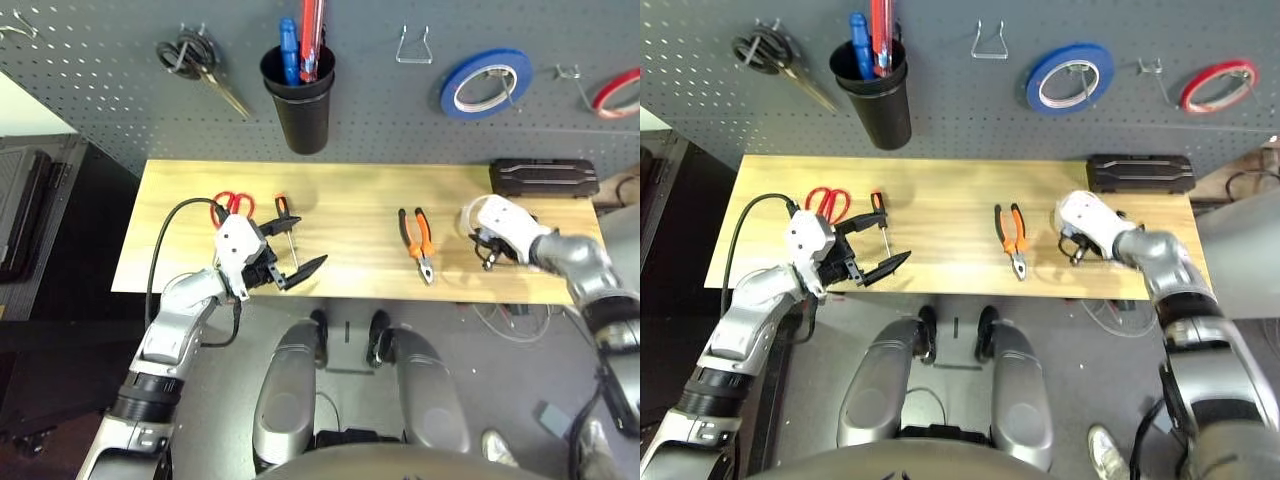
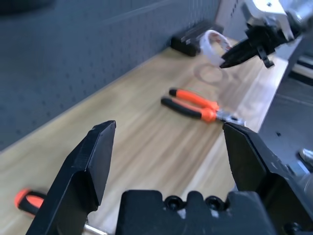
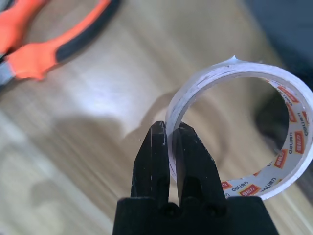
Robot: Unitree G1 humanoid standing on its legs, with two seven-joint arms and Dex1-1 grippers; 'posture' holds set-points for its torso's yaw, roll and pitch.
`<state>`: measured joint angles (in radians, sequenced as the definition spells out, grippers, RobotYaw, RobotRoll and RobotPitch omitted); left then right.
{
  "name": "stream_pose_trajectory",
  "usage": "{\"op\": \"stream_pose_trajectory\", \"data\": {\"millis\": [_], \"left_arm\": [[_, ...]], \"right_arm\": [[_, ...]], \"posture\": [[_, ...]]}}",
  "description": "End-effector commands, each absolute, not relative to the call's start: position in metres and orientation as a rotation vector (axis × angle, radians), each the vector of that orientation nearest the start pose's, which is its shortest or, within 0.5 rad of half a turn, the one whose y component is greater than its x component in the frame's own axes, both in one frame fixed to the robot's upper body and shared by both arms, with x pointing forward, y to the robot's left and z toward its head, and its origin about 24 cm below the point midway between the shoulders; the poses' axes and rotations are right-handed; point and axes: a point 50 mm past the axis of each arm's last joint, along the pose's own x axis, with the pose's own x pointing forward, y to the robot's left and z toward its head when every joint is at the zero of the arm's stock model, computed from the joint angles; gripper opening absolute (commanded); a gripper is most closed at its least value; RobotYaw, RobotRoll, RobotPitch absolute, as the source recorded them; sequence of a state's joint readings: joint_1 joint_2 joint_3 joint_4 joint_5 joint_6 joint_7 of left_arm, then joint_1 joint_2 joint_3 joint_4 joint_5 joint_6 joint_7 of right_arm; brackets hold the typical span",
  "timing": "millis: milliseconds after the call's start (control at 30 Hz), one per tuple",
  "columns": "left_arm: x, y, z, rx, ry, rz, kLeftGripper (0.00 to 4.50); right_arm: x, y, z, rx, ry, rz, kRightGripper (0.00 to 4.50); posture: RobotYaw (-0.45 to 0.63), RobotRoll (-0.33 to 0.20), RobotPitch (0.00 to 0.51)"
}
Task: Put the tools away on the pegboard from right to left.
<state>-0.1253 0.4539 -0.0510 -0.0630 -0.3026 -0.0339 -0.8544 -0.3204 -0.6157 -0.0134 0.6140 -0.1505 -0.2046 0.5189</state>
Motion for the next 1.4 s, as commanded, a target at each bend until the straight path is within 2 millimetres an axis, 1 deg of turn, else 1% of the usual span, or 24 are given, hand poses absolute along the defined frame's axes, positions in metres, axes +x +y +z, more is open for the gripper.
{"op": "stream_pose_trajectory", "data": {"millis": [33, 133, 233, 300, 433, 567, 700, 867, 967, 1033, 1167, 1400], "left_arm": [[0.247, 0.174, 0.103, 0.222, -0.157, -0.962, 4.50], [0.244, 0.173, 0.108, 0.227, -0.174, -0.977, 4.50], [0.239, 0.170, 0.115, 0.231, -0.199, -1.000, 4.50], [0.238, 0.168, 0.118, 0.231, -0.216, -1.005, 4.50], [0.236, 0.163, 0.125, 0.245, -0.264, -1.030, 4.50], [0.235, 0.158, 0.133, 0.259, -0.331, -1.041, 4.50], [0.236, 0.154, 0.137, 0.277, -0.359, -1.044, 4.50], [0.234, 0.149, 0.141, 0.250, -0.381, -1.079, 4.50], [0.232, 0.146, 0.146, 0.188, -0.410, -1.083, 4.50], [0.232, 0.144, 0.148, 0.185, -0.411, -1.088, 4.50], [0.233, 0.141, 0.148, 0.196, -0.404, -1.096, 4.50], [0.235, 0.139, 0.143, 0.233, -0.383, -1.119, 4.50]], "right_arm": [[0.272, -0.289, 0.045, -0.680, 0.164, 0.232, 0.04], [0.262, -0.288, 0.046, -0.693, 0.091, 0.178, 0.04], [0.249, -0.286, 0.050, -0.706, -0.046, 0.132, 0.04], [0.244, -0.286, 0.051, -0.707, -0.097, 0.115, 0.04], [0.239, -0.289, 0.053, -0.705, -0.150, 0.079, 0.04], [0.240, -0.293, 0.057, -0.711, -0.188, 0.054, 0.04], [0.244, -0.296, 0.068, -0.712, -0.254, 0.031, 0.04], [0.252, -0.298, 0.082, -0.730, -0.343, 0.027, 0.04], [0.257, -0.300, 0.084, -0.731, -0.351, 0.018, 0.04], [0.260, -0.301, 0.086, -0.730, -0.354, 0.018, 0.04], [0.274, -0.300, 0.093, -0.692, -0.352, -0.004, 0.04], [0.303, -0.294, 0.105, -0.671, -0.321, 0.022, 0.04]], "posture": [[0.14, 0.000, 0.215], [0.14, 0.000, 0.206], [0.14, 0.000, 0.193], [0.13, 0.000, 0.187], [0.13, 0.000, 0.180], [0.12, 0.000, 0.172], [0.12, 0.000, 0.166], [0.12, 0.000, 0.158], [0.12, 0.000, 0.156], [0.12, 0.000, 0.152], [0.12, 0.000, 0.151], [0.12, 0.000, 0.159]]}}
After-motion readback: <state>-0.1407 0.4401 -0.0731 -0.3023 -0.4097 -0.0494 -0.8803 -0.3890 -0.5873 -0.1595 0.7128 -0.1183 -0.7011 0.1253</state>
